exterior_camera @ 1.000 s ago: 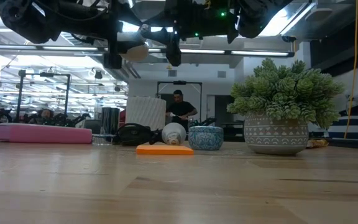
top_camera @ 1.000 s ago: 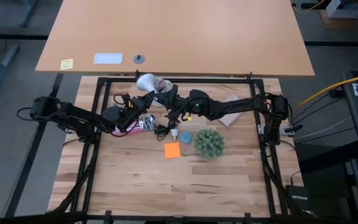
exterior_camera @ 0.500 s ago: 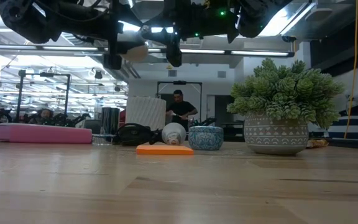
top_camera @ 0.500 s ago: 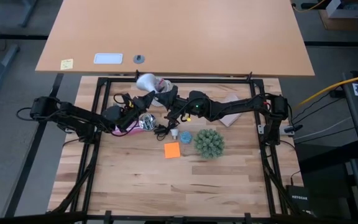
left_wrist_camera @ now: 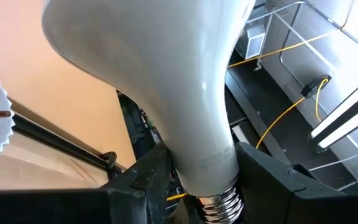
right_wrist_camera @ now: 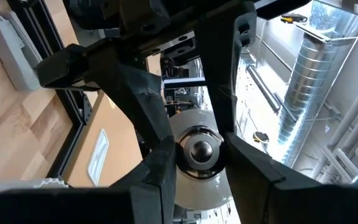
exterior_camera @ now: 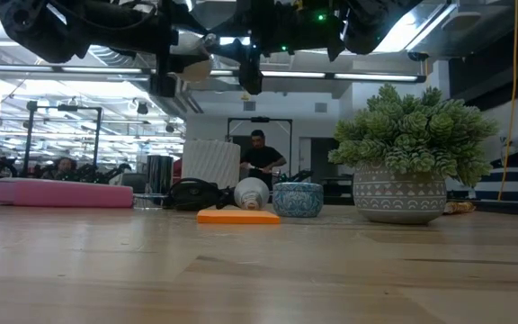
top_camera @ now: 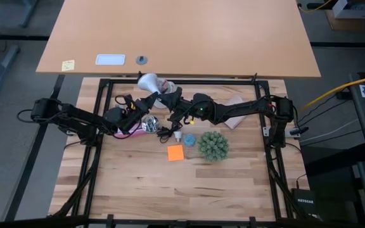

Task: Screw lightbulb
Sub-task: Insert the lightbulb into the silver lamp

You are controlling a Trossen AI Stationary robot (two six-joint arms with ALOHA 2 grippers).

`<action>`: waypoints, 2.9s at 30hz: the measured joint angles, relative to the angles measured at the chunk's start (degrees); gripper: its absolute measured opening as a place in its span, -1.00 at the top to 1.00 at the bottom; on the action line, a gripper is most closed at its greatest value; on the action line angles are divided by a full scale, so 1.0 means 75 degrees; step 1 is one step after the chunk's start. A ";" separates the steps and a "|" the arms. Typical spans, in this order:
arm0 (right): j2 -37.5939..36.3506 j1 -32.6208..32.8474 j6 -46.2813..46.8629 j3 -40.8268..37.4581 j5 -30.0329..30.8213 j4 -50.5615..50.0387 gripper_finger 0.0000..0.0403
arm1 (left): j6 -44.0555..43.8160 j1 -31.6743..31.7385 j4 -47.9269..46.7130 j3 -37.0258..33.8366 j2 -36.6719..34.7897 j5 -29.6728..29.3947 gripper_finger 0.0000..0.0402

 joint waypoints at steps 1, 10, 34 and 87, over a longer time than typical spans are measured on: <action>0.0000 0.0000 0.0003 0.0000 0.0047 0.0034 0.42 | 0.0037 0.0000 0.0030 0.0000 0.0006 0.0002 0.25; 0.0012 -0.0003 0.0038 -0.0003 0.0320 0.0290 0.42 | 0.0134 -0.0006 0.0134 0.0003 0.0003 0.0015 0.26; -0.0015 0.0035 0.0332 0.0012 0.0766 0.0367 0.42 | 0.1070 0.0015 0.0629 -0.0015 0.0009 -0.0131 0.36; 0.0020 0.0227 0.0318 -0.0006 0.1468 -0.0102 0.42 | 0.5445 -0.1238 0.0129 0.0000 -0.0906 0.0075 0.40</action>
